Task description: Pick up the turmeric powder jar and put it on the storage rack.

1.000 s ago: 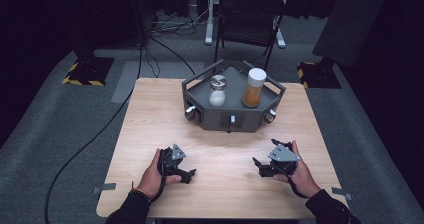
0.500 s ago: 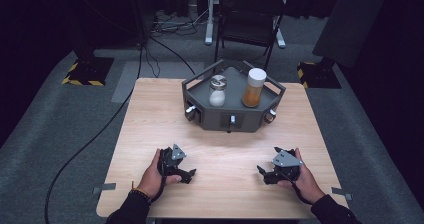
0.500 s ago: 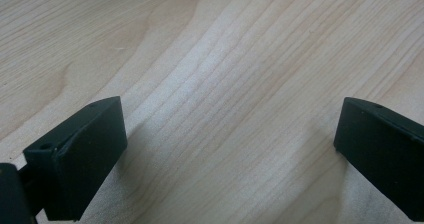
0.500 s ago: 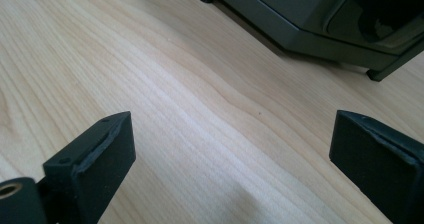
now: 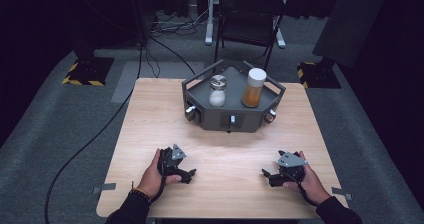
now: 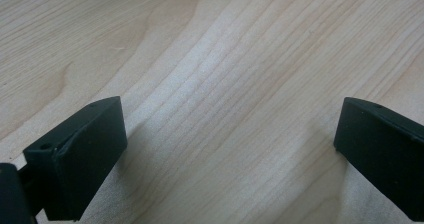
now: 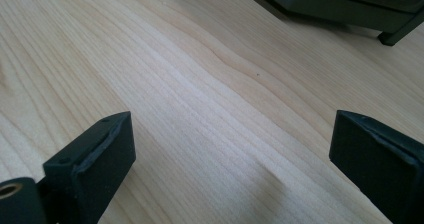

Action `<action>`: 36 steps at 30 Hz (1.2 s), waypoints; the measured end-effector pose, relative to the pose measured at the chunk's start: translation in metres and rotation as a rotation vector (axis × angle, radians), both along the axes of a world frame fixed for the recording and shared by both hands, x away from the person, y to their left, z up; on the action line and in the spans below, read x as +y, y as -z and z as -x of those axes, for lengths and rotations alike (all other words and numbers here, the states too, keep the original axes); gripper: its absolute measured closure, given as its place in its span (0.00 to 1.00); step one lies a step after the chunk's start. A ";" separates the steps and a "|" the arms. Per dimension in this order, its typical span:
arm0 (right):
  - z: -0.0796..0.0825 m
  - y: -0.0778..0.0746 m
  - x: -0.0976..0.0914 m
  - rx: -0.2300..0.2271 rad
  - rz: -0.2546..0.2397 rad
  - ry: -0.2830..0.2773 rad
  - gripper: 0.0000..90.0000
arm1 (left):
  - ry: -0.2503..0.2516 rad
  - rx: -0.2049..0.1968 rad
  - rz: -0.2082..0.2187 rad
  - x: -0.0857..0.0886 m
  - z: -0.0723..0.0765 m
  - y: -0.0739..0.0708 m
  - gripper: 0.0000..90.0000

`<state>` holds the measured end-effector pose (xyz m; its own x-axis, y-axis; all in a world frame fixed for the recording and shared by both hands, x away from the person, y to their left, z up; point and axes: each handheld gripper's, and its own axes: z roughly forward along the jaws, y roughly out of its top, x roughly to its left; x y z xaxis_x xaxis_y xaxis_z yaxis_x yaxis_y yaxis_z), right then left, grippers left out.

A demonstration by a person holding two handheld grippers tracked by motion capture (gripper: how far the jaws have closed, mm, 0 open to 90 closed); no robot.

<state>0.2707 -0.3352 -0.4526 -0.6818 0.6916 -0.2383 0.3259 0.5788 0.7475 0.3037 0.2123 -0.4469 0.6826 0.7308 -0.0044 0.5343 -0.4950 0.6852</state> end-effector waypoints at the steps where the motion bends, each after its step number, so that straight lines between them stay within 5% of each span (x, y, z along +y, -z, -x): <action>1: -0.001 0.000 -0.001 0.006 0.000 -0.001 0.05 | 0.000 0.000 0.000 0.000 0.000 0.000 0.00; 21: -0.024 -0.002 -0.024 0.138 -0.069 -0.009 0.02 | 0.002 0.001 0.001 0.000 0.000 0.000 0.00; 27: -0.038 -0.005 -0.038 0.220 -0.101 -0.022 0.01 | 0.004 0.001 0.000 0.000 -0.001 0.000 0.00; 36: -0.040 -0.005 -0.043 0.221 -0.097 -0.046 0.00 | 0.006 0.000 0.000 0.000 -0.001 0.000 0.00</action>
